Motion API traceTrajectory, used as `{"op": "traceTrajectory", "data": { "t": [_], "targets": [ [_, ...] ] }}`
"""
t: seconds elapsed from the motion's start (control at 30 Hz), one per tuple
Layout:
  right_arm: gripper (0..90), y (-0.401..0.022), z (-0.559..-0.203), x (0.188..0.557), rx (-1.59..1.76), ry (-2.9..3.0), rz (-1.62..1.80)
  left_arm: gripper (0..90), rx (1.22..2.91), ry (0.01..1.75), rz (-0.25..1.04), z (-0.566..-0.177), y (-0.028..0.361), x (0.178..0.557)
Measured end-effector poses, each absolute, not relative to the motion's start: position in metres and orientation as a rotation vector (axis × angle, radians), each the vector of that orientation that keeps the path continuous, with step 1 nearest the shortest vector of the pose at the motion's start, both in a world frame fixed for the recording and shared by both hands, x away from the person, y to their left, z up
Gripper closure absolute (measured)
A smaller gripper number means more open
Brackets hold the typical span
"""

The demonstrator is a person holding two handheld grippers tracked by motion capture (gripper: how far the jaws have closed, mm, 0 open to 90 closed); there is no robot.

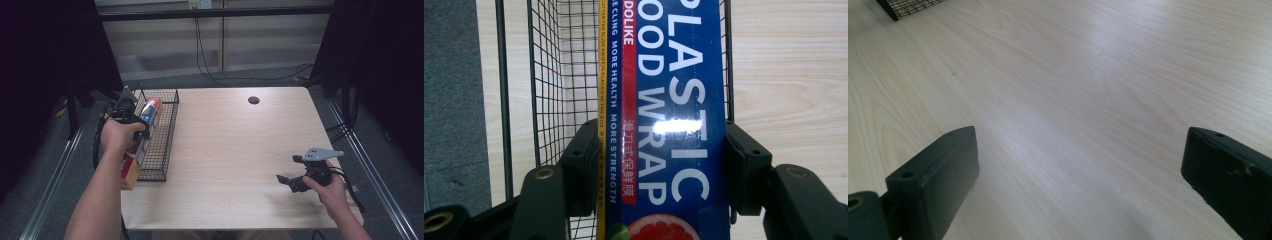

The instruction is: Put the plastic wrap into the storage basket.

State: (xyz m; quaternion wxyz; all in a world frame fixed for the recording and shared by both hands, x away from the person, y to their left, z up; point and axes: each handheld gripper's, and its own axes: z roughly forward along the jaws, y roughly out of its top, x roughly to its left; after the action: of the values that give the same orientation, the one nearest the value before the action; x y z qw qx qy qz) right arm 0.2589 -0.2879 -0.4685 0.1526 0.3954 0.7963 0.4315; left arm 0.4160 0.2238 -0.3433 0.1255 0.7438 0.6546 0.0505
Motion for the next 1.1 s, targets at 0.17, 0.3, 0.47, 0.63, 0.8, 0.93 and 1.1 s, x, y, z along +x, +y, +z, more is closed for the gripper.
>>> {"op": "traceTrajectory", "data": {
  "t": [0.17,0.3,0.47,0.63,0.8,0.93,1.1],
  "targets": [
    [1.8,-0.288,-0.469,0.258,1.126,2.289,1.236,43.1,2.175,1.912,0.154,-0.348,0.223,0.418],
    [1.8,-0.288,-0.469,0.258,1.124,2.290,1.242,43.1,2.157,1.926,0.157,-0.352,0.223,0.419],
    [1.8,-0.289,-0.469,0.258,1.122,2.292,1.243,43.1,2.147,1.938,0.146,-0.355,0.222,0.422],
    [1.8,-0.289,-0.468,0.258,1.119,2.296,1.248,43.0,2.142,1.949,0.149,-0.359,0.221,0.424],
    [1.8,-0.289,-0.469,0.258,1.116,2.297,1.249,43.0,2.151,1.953,0.163,-0.363,0.219,0.425],
    [1.9,-0.288,-0.469,0.258,1.109,2.304,1.239,42.9,2.145,1.959,0.163,-0.364,0.219,0.427],
    [1.9,-0.287,-0.469,0.259,1.099,2.312,1.242,42.9,2.132,1.974,0.173,-0.368,0.218,0.429]
  ]
}}
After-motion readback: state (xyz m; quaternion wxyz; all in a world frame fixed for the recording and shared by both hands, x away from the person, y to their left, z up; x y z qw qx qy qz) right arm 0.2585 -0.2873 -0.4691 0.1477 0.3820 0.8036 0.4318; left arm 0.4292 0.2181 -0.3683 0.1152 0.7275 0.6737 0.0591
